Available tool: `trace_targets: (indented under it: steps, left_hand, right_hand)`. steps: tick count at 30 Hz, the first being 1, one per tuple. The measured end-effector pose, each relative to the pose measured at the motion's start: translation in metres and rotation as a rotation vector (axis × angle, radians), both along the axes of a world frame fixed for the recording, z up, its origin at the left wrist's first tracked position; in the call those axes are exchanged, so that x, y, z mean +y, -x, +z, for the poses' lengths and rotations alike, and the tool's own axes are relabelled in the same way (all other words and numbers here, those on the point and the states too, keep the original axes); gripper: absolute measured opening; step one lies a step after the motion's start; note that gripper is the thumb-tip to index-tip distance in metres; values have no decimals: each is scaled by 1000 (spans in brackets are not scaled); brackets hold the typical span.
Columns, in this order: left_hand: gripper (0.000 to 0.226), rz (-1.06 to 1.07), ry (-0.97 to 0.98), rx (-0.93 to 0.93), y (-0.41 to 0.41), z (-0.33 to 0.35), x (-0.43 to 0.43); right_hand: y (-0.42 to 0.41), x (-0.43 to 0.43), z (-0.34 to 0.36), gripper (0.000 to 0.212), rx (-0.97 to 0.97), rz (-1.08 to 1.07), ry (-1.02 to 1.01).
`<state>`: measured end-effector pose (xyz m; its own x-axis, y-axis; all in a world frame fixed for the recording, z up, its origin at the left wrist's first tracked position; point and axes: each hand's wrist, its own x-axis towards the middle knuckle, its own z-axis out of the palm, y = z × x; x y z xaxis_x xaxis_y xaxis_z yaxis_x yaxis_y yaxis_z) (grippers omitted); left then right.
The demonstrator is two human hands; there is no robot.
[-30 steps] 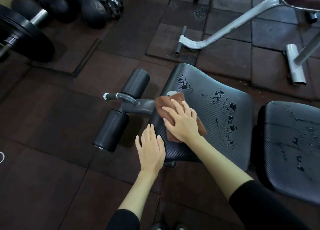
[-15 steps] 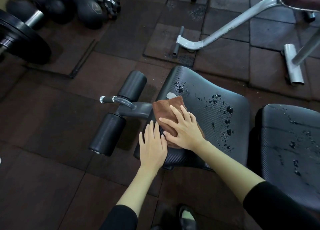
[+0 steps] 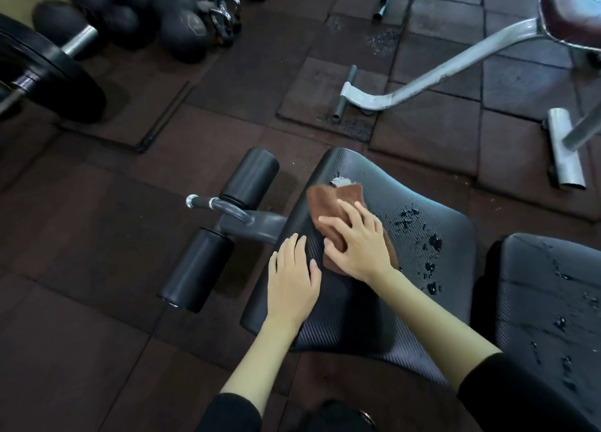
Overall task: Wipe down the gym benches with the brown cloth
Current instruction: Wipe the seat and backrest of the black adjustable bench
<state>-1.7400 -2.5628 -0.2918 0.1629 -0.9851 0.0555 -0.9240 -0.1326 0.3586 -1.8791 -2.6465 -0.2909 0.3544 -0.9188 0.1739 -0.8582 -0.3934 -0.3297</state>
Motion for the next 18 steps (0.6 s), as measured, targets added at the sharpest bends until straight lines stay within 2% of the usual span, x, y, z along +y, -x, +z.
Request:
trace_targets:
  steps: [5,12,16,18]
  left_hand:
    - [53,10,-12,2,1,1,-3]
    - [53,2,-12,-18,4,3,-20]
    - [53,-3,7,-10,7,3,-40]
    - [53,8,14,21,7,1,-45]
  right_hand:
    - [21,14,-4,38,35,255,29]
    - [14,-42,-2,37,126,310,-18]
    - [2,-105,5,47,90,89,-79]
    - [-7,-131,4,42,107,-65,-117]
